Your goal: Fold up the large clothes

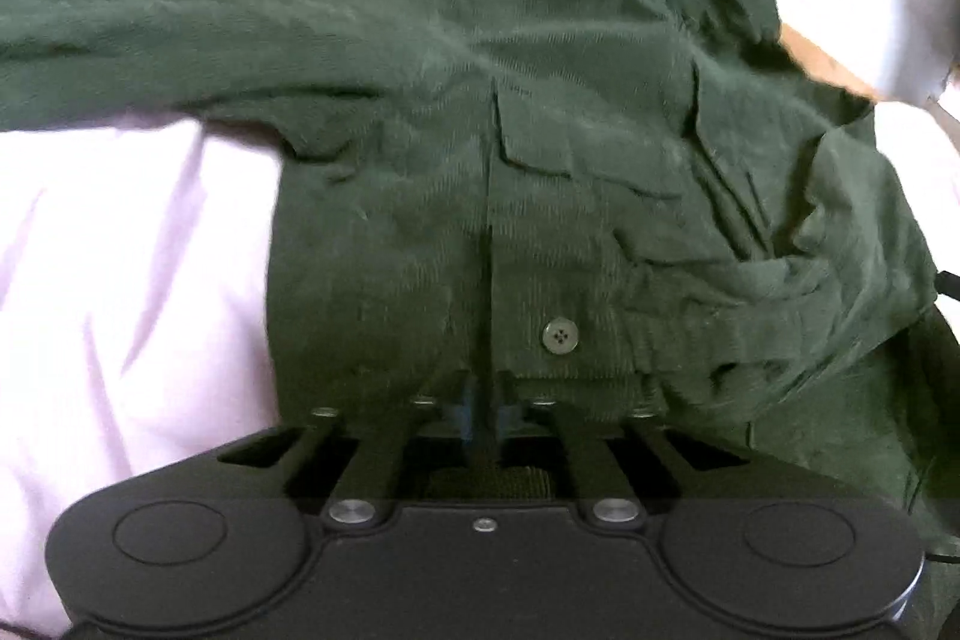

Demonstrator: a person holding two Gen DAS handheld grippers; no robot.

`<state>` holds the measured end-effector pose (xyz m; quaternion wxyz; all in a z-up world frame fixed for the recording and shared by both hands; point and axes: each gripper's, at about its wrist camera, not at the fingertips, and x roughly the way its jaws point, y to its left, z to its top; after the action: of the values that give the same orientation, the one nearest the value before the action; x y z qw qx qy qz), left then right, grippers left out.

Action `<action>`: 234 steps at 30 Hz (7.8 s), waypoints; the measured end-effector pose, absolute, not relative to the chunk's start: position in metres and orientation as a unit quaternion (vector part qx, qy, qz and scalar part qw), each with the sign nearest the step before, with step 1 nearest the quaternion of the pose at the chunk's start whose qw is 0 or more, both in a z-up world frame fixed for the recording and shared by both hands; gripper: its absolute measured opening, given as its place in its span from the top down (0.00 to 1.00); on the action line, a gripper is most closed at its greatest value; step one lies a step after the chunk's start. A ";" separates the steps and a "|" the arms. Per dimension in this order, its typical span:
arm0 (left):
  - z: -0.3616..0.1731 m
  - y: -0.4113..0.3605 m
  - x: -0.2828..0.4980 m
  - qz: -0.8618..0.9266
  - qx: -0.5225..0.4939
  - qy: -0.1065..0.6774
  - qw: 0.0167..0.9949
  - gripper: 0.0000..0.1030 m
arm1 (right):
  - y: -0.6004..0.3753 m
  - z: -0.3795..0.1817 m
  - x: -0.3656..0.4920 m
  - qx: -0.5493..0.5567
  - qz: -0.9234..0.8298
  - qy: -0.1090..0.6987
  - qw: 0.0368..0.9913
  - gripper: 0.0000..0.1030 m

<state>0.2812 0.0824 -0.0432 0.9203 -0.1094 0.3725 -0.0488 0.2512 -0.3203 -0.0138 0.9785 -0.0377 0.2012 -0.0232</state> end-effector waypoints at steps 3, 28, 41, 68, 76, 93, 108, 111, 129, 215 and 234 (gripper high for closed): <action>-0.031 0.084 0.264 -0.053 -0.083 0.343 0.934 0.46 | -0.295 -0.015 0.215 -0.017 -0.018 0.187 0.982 0.02; 0.105 0.271 0.278 0.152 0.225 0.269 0.924 0.01 | -0.254 -0.086 0.179 0.098 0.050 0.208 0.972 0.00; 0.102 0.252 0.310 0.160 0.079 0.464 0.868 0.97 | -0.271 -0.065 0.163 0.124 0.040 0.191 0.973 0.00; 0.105 -0.055 0.338 -0.180 -0.002 0.440 0.880 0.97 | -0.260 -0.095 0.178 0.249 0.217 0.229 0.915 0.05; 0.093 -0.038 0.348 -0.180 -0.032 0.430 0.884 0.88 | -0.264 -0.106 0.192 0.267 0.208 0.251 0.907 0.90; 0.059 0.079 0.335 -0.009 0.007 0.375 0.927 0.24 | -0.323 -0.058 0.173 0.189 0.068 0.144 0.969 0.05; -0.014 0.088 0.387 0.084 0.033 0.409 0.908 0.18 | -0.293 -0.100 0.204 -0.042 -0.140 0.198 0.969 0.07; 0.000 0.086 0.371 0.082 0.032 0.388 0.918 0.18 | -0.281 -0.090 0.193 -0.056 -0.130 0.157 0.977 0.01; 0.011 -0.058 0.335 -0.148 0.079 0.312 0.935 0.01 | -0.256 -0.095 0.181 -0.106 -0.086 0.134 0.982 0.00; 0.047 0.133 0.274 -0.108 -0.038 0.286 0.951 0.01 | -0.241 -0.041 0.249 -0.193 0.155 0.086 0.965 0.87; 0.039 0.115 0.368 -0.012 -0.036 0.273 0.961 0.01 | -0.355 0.010 0.359 0.194 -0.014 0.142 0.971 0.41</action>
<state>0.3679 0.1155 0.0388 0.9613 -0.0361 0.2728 -0.0118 0.3588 -0.3552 0.0096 0.9706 0.1937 0.1419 -0.0143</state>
